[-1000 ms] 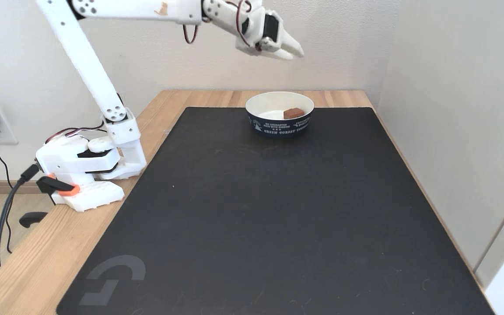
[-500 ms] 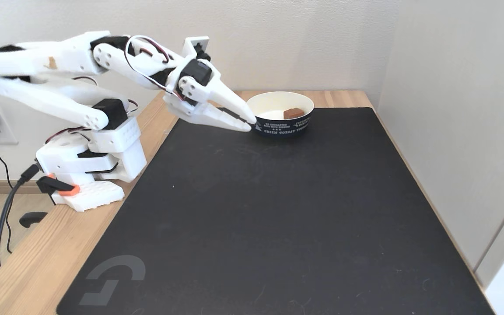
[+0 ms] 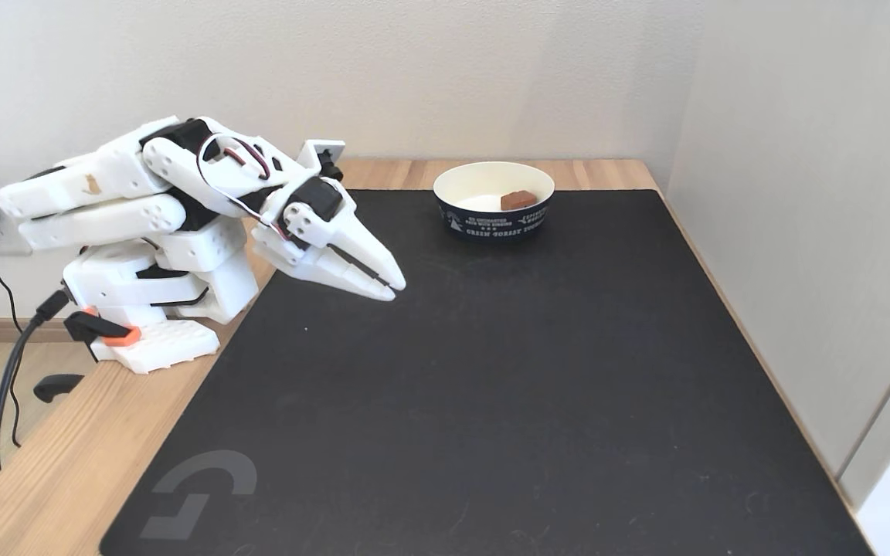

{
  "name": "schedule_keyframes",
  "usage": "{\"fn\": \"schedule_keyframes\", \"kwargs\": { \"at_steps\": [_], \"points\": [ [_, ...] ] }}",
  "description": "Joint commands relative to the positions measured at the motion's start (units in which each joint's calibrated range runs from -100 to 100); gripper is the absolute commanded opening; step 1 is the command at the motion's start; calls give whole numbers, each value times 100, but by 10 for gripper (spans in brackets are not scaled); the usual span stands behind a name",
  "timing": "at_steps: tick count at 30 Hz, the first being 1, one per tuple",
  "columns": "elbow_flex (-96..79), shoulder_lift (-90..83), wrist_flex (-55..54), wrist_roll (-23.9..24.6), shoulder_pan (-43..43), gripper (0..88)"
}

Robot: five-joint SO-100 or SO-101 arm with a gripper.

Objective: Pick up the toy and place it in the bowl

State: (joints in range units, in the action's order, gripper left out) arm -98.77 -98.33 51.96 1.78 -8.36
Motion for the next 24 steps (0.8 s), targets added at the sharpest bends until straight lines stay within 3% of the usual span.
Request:
{"fn": "schedule_keyframes", "kwargs": {
  "at_steps": [1, 24],
  "points": [
    [-42, -100, 223, -52, 79, 30],
    [-42, -100, 189, -47, 79, 30]
  ]
}}
